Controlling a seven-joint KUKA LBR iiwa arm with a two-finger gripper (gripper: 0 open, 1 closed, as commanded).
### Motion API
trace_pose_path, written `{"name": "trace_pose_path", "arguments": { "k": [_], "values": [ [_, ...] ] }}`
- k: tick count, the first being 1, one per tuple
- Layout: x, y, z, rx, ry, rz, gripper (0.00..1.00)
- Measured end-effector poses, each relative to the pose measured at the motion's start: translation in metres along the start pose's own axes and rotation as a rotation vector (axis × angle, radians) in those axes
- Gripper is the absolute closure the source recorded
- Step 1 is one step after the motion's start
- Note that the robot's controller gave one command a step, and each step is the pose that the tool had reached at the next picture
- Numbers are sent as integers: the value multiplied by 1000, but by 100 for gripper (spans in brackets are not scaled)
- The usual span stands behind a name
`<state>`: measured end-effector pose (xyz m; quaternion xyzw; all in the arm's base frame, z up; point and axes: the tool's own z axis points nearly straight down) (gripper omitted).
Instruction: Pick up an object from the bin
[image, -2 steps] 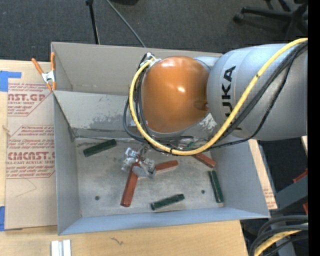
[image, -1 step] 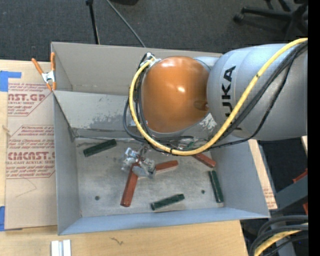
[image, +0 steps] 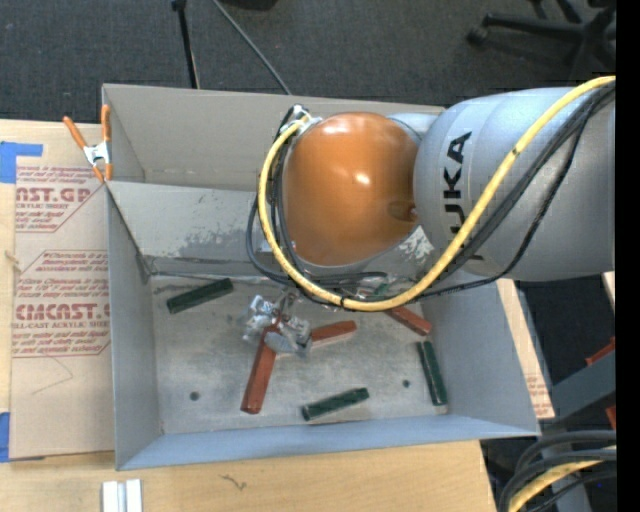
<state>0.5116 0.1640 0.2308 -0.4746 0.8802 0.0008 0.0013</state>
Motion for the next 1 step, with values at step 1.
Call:
{"name": "trace_pose_path", "arguments": {
  "k": [1],
  "values": [
    [0,0,0,0,0,0,100]
  ]
}}
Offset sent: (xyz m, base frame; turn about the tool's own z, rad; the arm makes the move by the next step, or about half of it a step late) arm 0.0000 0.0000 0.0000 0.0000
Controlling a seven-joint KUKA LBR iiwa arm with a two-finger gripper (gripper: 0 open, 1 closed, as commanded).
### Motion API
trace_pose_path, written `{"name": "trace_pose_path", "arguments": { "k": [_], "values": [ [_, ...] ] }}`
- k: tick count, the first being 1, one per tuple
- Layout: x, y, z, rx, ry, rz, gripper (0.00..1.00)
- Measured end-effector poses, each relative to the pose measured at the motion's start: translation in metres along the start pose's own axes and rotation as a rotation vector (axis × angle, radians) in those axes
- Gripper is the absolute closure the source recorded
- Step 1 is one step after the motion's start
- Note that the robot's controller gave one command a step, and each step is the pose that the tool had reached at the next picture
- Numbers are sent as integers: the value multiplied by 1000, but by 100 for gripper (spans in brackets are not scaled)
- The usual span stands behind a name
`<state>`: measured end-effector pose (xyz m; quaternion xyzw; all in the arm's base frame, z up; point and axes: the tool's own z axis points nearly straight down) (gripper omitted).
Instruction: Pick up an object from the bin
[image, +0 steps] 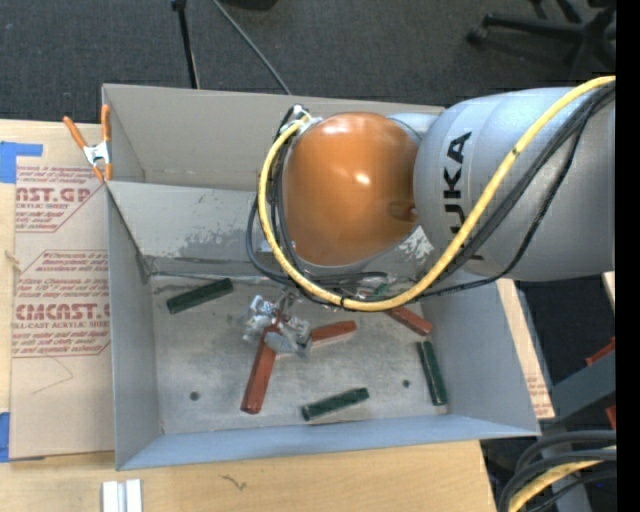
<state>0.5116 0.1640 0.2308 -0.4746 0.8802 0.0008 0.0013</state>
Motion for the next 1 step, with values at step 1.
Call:
{"name": "trace_pose_path", "arguments": {
  "k": [1],
  "values": [
    [0,0,0,0,0,0,100]
  ]
}}
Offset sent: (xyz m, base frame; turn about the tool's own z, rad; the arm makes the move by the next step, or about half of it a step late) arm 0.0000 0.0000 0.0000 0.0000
